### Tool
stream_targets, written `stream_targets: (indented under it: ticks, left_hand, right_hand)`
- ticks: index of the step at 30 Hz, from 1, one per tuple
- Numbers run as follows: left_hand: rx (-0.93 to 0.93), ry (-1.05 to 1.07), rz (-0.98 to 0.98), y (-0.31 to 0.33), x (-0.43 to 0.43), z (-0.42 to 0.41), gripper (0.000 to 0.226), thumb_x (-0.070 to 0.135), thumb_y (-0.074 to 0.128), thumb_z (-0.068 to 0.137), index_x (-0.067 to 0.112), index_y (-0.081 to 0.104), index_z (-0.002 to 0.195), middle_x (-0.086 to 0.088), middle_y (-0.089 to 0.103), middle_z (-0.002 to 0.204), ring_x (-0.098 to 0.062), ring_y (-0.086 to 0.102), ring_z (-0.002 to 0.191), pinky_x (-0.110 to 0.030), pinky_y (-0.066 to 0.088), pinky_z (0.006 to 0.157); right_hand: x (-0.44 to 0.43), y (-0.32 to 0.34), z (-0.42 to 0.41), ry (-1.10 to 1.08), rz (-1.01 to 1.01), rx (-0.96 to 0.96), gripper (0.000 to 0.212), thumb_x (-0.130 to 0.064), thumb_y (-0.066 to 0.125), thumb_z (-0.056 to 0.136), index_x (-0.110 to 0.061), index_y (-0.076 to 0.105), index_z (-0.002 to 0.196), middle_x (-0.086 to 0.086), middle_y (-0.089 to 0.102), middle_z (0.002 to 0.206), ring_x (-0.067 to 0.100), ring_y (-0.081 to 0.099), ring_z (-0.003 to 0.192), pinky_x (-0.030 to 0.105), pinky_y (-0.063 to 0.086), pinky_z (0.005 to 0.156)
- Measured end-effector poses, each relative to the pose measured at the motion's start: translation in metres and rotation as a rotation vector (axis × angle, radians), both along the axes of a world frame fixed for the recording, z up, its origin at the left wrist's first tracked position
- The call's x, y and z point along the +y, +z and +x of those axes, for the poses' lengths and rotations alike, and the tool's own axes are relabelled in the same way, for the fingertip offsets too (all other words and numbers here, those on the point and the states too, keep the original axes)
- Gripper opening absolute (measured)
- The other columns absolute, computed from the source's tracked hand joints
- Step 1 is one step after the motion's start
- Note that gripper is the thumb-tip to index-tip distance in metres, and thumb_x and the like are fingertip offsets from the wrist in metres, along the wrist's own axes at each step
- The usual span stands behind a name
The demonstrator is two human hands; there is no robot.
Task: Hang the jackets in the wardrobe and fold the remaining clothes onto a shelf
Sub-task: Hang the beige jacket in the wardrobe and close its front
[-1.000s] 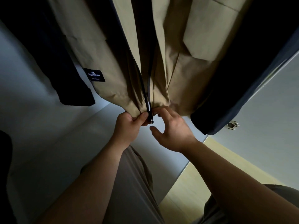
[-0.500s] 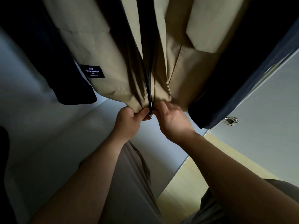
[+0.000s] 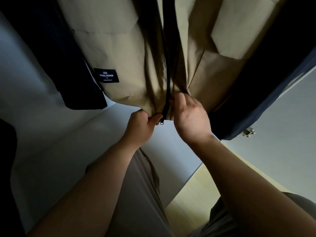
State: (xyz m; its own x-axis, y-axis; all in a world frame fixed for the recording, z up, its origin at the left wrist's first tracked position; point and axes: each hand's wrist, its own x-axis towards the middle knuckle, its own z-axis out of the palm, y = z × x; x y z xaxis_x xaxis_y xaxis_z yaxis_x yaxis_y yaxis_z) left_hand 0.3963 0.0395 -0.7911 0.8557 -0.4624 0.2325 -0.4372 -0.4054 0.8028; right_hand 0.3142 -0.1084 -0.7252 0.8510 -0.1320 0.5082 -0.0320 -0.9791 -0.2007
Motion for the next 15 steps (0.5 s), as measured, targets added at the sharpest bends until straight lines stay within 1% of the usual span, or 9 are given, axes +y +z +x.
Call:
stream_targets:
  ticks: [1,2,4,5,7,9,11,13,15]
  left_hand:
    - [0.007,0.012,0.007,-0.002,0.0,0.0,0.022,0.026,0.067,0.096,0.007,0.072,0.085,-0.001,0.075,0.078,-0.016,0.069,0.077,-0.03,0.051,0.071]
    - [0.063,0.028,-0.014,-0.002,-0.001,0.0,0.021,0.026,0.067,0.096,0.006,0.073,0.092,-0.004,0.075,0.082,-0.019,0.07,0.08,-0.035,0.053,0.074]
    - [0.326,0.04,-0.209,0.002,-0.007,-0.005,0.024,0.028,0.068,0.093,0.009,0.072,0.107,-0.005,0.076,0.095,-0.023,0.07,0.093,-0.041,0.055,0.086]
    - [0.443,0.042,-0.325,0.005,-0.011,-0.007,0.029,0.028,0.069,0.091,0.012,0.072,0.114,-0.004,0.076,0.104,-0.023,0.07,0.101,-0.042,0.054,0.093]
    - [0.523,0.083,-0.43,0.008,-0.016,-0.007,0.033,0.029,0.073,0.088,0.014,0.072,0.118,0.0,0.076,0.11,-0.022,0.07,0.107,-0.044,0.053,0.1]
    - [0.523,0.132,-0.422,0.008,-0.017,-0.005,0.027,0.03,0.077,0.086,0.016,0.075,0.109,0.0,0.078,0.102,-0.024,0.072,0.1,-0.049,0.055,0.097]
    - [0.527,0.148,-0.393,0.007,-0.017,-0.004,0.02,0.031,0.078,0.087,0.018,0.076,0.102,-0.001,0.078,0.096,-0.026,0.073,0.094,-0.05,0.056,0.094]
    - [0.518,0.138,-0.351,0.007,-0.017,-0.004,0.015,0.032,0.076,0.09,0.02,0.075,0.099,0.0,0.078,0.094,-0.023,0.072,0.092,-0.044,0.056,0.09]
    - [0.484,0.137,-0.281,0.009,-0.016,-0.003,0.02,0.039,0.073,0.091,0.019,0.074,0.093,0.001,0.077,0.085,-0.014,0.071,0.085,-0.033,0.055,0.081]
  right_hand:
    - [-0.003,0.004,0.001,0.018,-0.002,-0.015,0.008,-0.002,0.067,0.088,-0.001,0.06,0.091,0.015,0.06,0.078,0.037,0.055,0.065,0.03,0.03,0.061]
    - [-0.004,0.005,0.002,0.044,0.011,-0.008,0.007,-0.005,0.065,0.091,-0.001,0.06,0.094,0.015,0.06,0.08,0.038,0.055,0.067,0.031,0.033,0.059]
    - [-0.005,0.005,0.003,0.065,0.097,0.036,0.012,-0.013,0.057,0.099,-0.001,0.058,0.102,0.017,0.062,0.087,0.041,0.058,0.072,0.038,0.046,0.056]
    - [-0.005,0.004,0.003,0.057,0.141,0.055,0.015,-0.015,0.054,0.1,-0.002,0.058,0.105,0.018,0.062,0.089,0.042,0.058,0.074,0.043,0.049,0.057]
    - [-0.005,0.002,0.003,0.026,0.171,0.075,0.016,-0.013,0.054,0.1,-0.002,0.057,0.111,0.018,0.062,0.091,0.043,0.058,0.077,0.044,0.05,0.058]
    - [-0.007,0.003,0.002,-0.003,0.143,0.093,0.018,-0.009,0.055,0.097,-0.004,0.06,0.114,0.018,0.062,0.094,0.043,0.058,0.08,0.041,0.047,0.06]
    - [-0.007,0.006,0.002,-0.03,0.081,0.134,0.017,-0.006,0.056,0.095,-0.006,0.062,0.111,0.016,0.062,0.096,0.043,0.059,0.083,0.038,0.044,0.06]
    - [-0.004,0.012,0.001,-0.064,0.01,0.2,0.021,-0.003,0.056,0.092,-0.007,0.062,0.111,0.016,0.062,0.098,0.043,0.06,0.083,0.036,0.039,0.059]
    - [0.001,0.023,0.003,-0.085,-0.034,0.256,0.023,-0.003,0.056,0.091,-0.007,0.061,0.112,0.017,0.062,0.102,0.044,0.061,0.084,0.037,0.04,0.06]
